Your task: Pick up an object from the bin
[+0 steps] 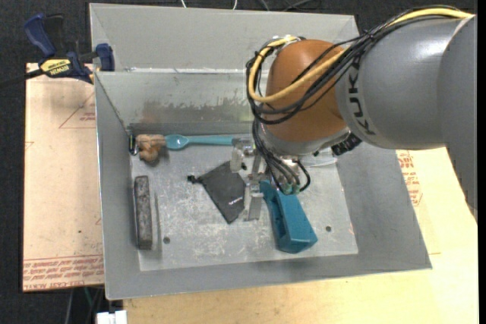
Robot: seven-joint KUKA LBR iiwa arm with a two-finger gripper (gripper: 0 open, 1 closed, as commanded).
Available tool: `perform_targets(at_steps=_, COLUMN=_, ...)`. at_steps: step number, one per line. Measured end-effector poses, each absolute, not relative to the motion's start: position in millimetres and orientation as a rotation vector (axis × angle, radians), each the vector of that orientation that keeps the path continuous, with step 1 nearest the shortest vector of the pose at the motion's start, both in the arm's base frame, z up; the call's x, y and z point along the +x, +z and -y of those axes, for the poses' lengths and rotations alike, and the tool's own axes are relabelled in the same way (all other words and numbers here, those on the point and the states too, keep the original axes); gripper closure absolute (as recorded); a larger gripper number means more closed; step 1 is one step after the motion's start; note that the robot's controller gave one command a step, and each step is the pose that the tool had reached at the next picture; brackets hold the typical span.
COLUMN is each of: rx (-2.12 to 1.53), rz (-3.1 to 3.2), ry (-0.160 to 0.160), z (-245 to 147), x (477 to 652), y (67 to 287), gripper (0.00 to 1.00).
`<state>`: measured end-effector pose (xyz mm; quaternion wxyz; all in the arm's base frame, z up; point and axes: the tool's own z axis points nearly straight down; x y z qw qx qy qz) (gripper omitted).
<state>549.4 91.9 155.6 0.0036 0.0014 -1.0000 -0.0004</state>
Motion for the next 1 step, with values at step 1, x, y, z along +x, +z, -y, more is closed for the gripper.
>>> perform_targets(at_steps=1, rx=0.0, rz=3.142, ry=-0.003, z=-91.4, x=551.1, y=160.1, gripper=0.0)
